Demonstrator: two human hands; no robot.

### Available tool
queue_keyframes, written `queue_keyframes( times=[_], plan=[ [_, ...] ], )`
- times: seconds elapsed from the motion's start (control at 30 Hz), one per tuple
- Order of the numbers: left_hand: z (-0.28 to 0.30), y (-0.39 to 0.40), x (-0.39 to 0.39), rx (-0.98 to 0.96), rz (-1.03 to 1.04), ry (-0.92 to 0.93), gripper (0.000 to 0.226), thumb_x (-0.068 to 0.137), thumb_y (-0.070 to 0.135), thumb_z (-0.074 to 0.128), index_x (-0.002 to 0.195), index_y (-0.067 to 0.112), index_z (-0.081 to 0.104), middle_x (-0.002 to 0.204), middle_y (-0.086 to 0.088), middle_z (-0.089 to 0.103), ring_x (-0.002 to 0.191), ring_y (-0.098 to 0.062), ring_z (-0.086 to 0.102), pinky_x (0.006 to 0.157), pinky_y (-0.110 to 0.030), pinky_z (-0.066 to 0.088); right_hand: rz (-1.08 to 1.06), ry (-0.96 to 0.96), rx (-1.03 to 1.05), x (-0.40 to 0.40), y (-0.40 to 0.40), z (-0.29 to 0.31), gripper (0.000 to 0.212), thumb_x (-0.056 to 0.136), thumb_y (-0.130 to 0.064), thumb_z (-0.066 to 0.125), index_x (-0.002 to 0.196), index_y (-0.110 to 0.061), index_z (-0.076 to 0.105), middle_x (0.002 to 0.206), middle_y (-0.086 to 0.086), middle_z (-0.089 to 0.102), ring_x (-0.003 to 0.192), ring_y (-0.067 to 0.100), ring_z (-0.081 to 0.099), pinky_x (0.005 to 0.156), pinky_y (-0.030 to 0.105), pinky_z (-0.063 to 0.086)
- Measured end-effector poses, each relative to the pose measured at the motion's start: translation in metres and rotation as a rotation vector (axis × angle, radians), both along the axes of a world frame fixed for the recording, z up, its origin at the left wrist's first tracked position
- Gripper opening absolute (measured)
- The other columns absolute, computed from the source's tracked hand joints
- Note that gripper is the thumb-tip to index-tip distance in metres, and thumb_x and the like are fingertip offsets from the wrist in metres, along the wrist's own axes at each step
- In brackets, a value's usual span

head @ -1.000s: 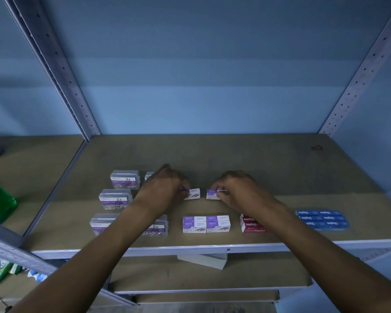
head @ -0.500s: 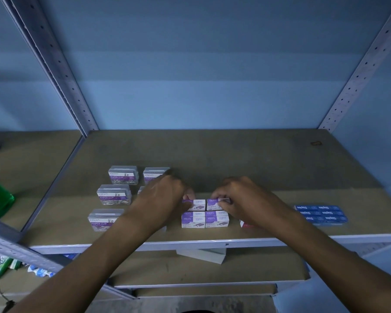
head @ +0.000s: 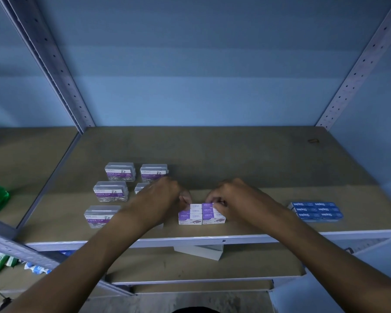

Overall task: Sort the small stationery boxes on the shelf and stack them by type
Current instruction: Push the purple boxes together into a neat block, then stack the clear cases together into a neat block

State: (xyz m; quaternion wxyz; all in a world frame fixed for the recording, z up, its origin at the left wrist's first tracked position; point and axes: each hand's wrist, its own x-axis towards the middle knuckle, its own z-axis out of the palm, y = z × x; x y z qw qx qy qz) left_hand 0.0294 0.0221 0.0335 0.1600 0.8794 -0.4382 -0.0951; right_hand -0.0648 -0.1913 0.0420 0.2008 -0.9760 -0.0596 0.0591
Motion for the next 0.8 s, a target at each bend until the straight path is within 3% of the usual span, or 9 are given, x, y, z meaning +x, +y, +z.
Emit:
queue_keyframes(
  times=[0.1, 0.17, 0.33, 0.6, 0.73, 0.8],
  plan=[
    [0.001, 0.0, 0.001, 0.003, 0.002, 0.034, 0.016, 0.089, 0.034, 0.064, 0.1, 0.028, 0.075, 0.104, 0.01, 0.074, 0.088, -0.006, 0.069, 0.076, -0.025, 0.059, -0.01, 0.019, -0.011, -0.004, 0.003, 0.004, 0.025, 0.088, -0.043, 0.063, 0.106, -0.033, 0.075, 0.098, -0.012, 0.074, 0.079, 0.006, 0.064, 0.068, 0.036, 0.058],
    [0.003, -0.001, 0.002, -0.002, -0.002, 0.065, 0.017, 0.085, 0.04, 0.068, 0.098, 0.033, 0.075, 0.098, 0.014, 0.075, 0.084, -0.003, 0.068, 0.074, -0.027, 0.059, 0.016, 0.044, -0.014, -0.005, 0.003, 0.006, 0.039, 0.079, -0.056, 0.072, 0.111, -0.033, 0.074, 0.101, -0.014, 0.073, 0.081, 0.006, 0.064, 0.068, 0.032, 0.058],
    [0.003, -0.003, 0.0, 0.039, -0.004, 0.08, 0.036, 0.07, 0.05, 0.08, 0.102, 0.035, 0.074, 0.098, 0.015, 0.075, 0.083, -0.005, 0.069, 0.071, -0.025, 0.059, 0.03, 0.065, -0.051, -0.004, 0.002, 0.003, 0.035, 0.078, -0.046, 0.078, 0.108, -0.03, 0.073, 0.097, -0.012, 0.072, 0.077, 0.009, 0.064, 0.068, 0.036, 0.06],
    [0.002, -0.005, -0.007, 0.002, -0.003, 0.011, 0.035, 0.074, 0.047, 0.078, 0.104, 0.029, 0.075, 0.103, 0.011, 0.075, 0.088, -0.008, 0.069, 0.073, -0.013, 0.054, 0.032, 0.088, -0.08, -0.002, 0.006, 0.001, 0.039, 0.082, -0.045, 0.077, 0.116, -0.028, 0.073, 0.104, -0.008, 0.074, 0.081, 0.009, 0.064, 0.07, 0.028, 0.058],
    [0.003, 0.003, -0.009, -0.007, 0.002, -0.054, 0.037, 0.075, 0.054, 0.073, 0.106, 0.034, 0.072, 0.103, 0.012, 0.074, 0.089, -0.008, 0.067, 0.076, -0.024, 0.058, -0.011, 0.057, -0.101, -0.002, 0.009, 0.008, 0.048, 0.074, -0.06, 0.077, 0.113, -0.033, 0.071, 0.105, -0.014, 0.074, 0.082, 0.007, 0.066, 0.07, 0.033, 0.06],
    [0.009, 0.013, -0.006, -0.019, 0.016, -0.104, 0.035, 0.077, 0.052, 0.073, 0.108, 0.036, 0.07, 0.104, 0.012, 0.073, 0.092, -0.009, 0.065, 0.077, -0.03, 0.059, -0.028, 0.028, -0.07, 0.004, 0.013, 0.017, 0.057, 0.072, -0.062, 0.079, 0.12, -0.034, 0.069, 0.115, -0.016, 0.071, 0.094, 0.005, 0.066, 0.079, 0.034, 0.059]
  ],
)
